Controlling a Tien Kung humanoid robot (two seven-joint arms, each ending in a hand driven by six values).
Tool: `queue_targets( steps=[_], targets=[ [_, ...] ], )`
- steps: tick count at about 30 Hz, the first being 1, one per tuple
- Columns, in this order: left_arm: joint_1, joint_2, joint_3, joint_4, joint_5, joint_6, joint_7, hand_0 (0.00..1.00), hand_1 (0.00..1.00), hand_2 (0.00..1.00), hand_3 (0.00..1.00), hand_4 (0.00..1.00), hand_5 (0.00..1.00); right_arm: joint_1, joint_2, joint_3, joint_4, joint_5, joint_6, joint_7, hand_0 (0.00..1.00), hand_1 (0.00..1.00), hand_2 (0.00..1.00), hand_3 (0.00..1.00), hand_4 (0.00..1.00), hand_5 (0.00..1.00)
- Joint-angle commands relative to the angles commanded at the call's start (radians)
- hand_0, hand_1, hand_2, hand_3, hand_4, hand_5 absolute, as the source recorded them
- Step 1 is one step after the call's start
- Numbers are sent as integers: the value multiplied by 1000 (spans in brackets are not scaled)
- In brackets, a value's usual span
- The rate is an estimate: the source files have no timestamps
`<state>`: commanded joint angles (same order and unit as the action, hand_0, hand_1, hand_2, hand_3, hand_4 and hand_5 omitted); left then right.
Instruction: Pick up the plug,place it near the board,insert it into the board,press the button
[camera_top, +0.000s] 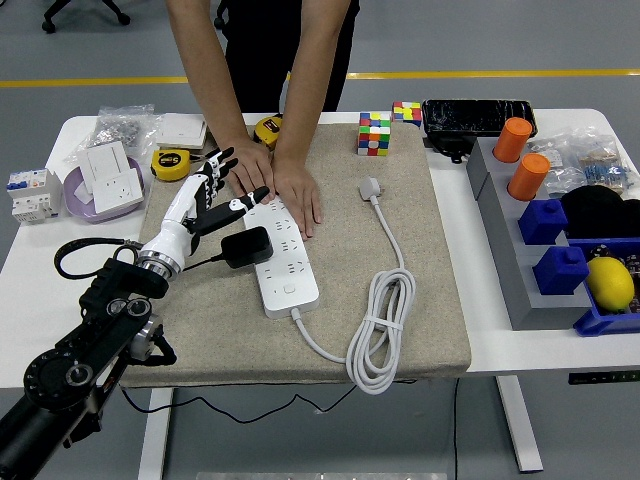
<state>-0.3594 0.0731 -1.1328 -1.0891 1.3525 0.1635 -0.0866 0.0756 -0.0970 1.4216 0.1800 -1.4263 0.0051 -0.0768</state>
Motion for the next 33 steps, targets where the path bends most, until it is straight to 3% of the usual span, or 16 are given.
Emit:
queue_targets(
  steps=[2,3,8,9,14,15,20,21,26,27,32,33],
  targets=[
    [-6,2,-7,16,75,-3,10,998,998,998,956,998,321,0,0,0,0,1,0,0,887,733,721,737,998,690],
    [-8,4,-10,21,120,-7,17,998,998,909,881,998,266,0,0,0,0,2,0,0,888,733,721,738,998,690],
    [-6,13,-16,26,322,-51,44,998,998,909,881,998,266,-1,0,4,0,-1,0,0,888,733,721,738,998,690],
    [-4,14,-15,24,367,-67,52,996,874,764,786,998,254,-1,0,4,0,-1,0,0,887,733,721,736,998,690],
    [2,17,-6,18,553,-99,69,996,874,764,786,998,254,-1,1,3,0,1,-1,1,887,733,721,736,998,690],
    [3,18,-3,20,566,-103,71,865,720,645,730,998,240,0,0,1,0,2,-1,1,887,732,721,736,998,689],
    [4,17,2,32,622,-97,74,865,720,645,730,998,240,1,0,0,0,1,-1,0,887,732,721,736,998,689],
    [3,16,2,36,633,-91,74,754,605,502,566,998,218,1,-1,0,0,1,-1,0,887,732,721,735,998,690],
    [5,16,2,47,688,-65,80,754,605,502,566,998,218,-1,-1,-1,0,-1,-1,-1,887,732,721,735,998,690],
    [7,16,3,48,692,-59,79,633,433,399,498,863,90,-3,-1,-1,0,-2,-1,-1,888,732,721,735,998,690],
    [12,18,5,43,716,-54,84,633,433,399,498,863,90,-6,-1,0,0,-4,-1,-1,888,732,721,735,998,690],
    [13,19,5,42,714,-56,84,512,310,320,463,745,75,-6,-1,-1,0,-3,-1,-1,887,732,721,735,998,689]
  ],
)
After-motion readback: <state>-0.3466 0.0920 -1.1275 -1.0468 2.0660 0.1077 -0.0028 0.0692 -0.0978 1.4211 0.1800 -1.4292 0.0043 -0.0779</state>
